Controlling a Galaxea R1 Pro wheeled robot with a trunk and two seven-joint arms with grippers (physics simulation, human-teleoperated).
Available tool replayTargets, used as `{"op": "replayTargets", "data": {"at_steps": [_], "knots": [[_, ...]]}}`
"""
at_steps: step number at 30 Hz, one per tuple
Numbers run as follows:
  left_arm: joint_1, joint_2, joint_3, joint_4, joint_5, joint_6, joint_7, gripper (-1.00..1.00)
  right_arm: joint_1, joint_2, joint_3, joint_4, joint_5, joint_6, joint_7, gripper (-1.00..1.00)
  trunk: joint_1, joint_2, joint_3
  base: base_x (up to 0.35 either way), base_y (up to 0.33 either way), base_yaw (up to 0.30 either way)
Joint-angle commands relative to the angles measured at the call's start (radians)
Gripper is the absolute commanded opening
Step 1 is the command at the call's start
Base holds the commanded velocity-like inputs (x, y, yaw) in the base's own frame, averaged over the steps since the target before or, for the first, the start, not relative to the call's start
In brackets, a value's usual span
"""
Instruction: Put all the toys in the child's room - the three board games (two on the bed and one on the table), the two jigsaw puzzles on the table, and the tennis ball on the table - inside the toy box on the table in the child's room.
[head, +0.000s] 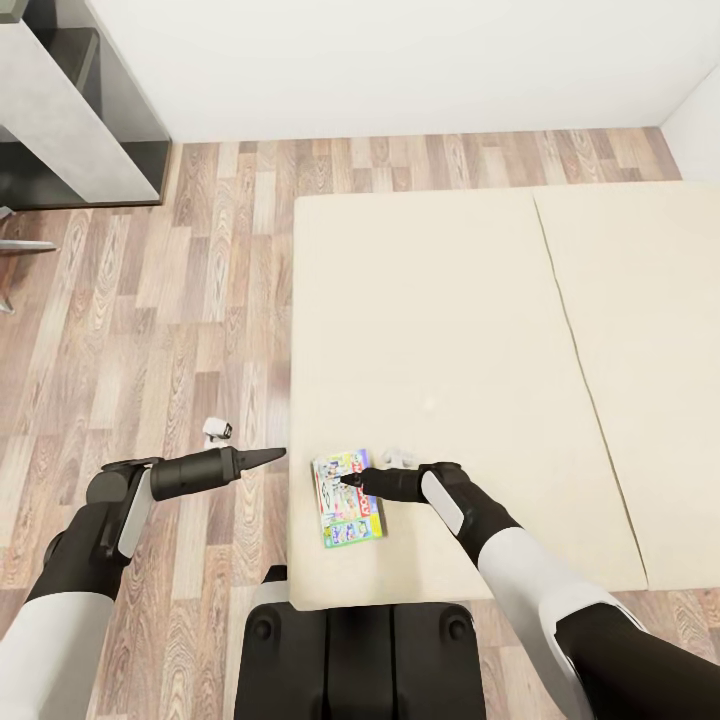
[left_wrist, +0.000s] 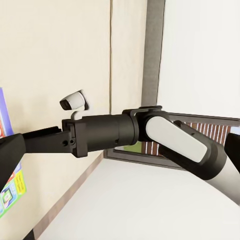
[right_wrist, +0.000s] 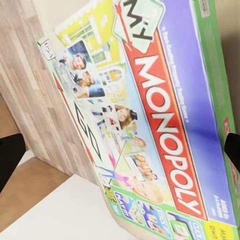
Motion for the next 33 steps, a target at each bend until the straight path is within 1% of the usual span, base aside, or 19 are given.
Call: {"op": "replayTargets", "data": {"at_steps": [1,33], "knots": [[0.000,0.000,0.000,0.000,0.002,0.010,-0.002,1.00,0.000,0.000,0.002,0.000,-0.001,0.003,0.001,1.00,0.001,-0.002,-0.001,0.000,0.000,0.000],[0.000,0.000,0.001,0.000,0.002,0.010,-0.002,1.00,0.000,0.000,0.002,0.000,-0.001,0.003,0.001,1.00,0.001,-0.002,-0.001,0.000,0.005,0.000]]}}
